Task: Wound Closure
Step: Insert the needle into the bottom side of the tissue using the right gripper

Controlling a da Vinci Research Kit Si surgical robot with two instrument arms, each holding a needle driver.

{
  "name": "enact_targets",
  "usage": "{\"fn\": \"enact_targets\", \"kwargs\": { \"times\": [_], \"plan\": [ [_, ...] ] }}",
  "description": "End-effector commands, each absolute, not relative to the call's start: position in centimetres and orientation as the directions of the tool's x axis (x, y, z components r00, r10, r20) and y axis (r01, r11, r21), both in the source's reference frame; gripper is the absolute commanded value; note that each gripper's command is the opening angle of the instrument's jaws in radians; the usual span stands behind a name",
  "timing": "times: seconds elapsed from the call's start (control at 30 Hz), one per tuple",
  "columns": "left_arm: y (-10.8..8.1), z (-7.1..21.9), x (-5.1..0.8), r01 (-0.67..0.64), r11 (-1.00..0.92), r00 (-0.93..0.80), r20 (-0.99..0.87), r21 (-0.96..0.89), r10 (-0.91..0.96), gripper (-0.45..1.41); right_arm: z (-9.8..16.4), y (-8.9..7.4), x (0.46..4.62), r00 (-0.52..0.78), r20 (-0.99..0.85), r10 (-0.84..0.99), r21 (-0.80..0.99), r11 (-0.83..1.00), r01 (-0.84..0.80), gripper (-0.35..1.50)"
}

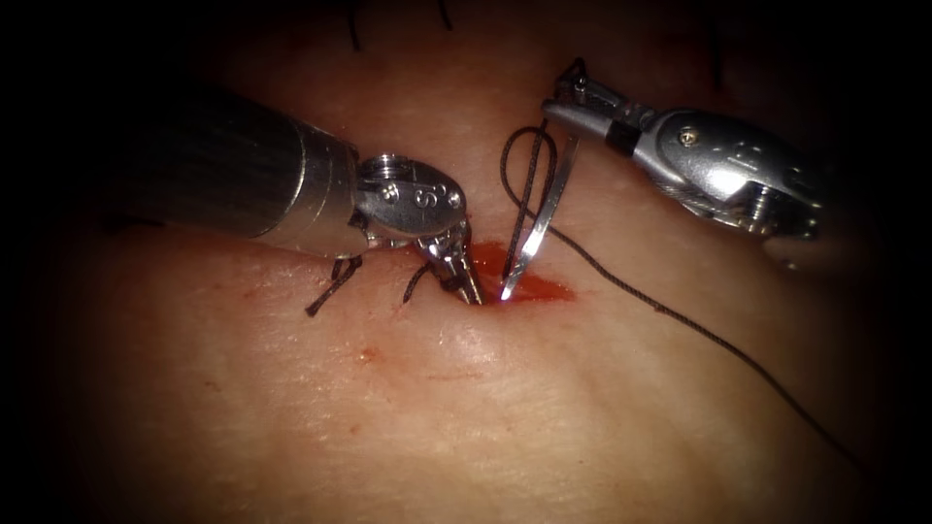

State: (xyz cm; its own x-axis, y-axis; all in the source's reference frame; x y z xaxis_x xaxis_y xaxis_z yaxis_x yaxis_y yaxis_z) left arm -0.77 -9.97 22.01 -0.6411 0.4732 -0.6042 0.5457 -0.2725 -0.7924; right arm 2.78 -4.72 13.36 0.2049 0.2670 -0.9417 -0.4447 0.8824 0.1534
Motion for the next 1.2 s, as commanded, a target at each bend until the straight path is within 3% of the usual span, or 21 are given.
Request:
{"fn": "enact_targets", "kwargs": {
  "times": [0.03,0.67,1.0,1.2],
  "plan": [
    [-10.03,22.06,-0.82,0.547,-0.271,-0.641,-0.604,-0.792,0.473,-0.21,13.42,-4.71,2.84,0.206,-0.941,0.267,0.152,0.881,-0.448,-0.35],
    [-9.92,22.06,-0.8,0.536,-0.294,-0.633,-0.607,-0.791,0.481,-0.2,13.39,-4.92,2.99,0.201,-0.949,0.245,0.15,0.906,-0.396,-0.35],
    [-9.51,22.0,-0.71,0.467,-0.43,-0.567,-0.635,-0.773,0.525,-0.2,13.41,-4.9,3.1,0.116,-0.914,0.388,0.331,0.881,-0.338,-0.35],
    [-9.32,21.82,-0.69,0.412,-0.516,-0.533,-0.658,-0.751,0.532,-0.2,13.43,-4.87,3.2,0.116,-0.91,0.399,0.348,0.884,-0.313,-0.35]
  ]
}}
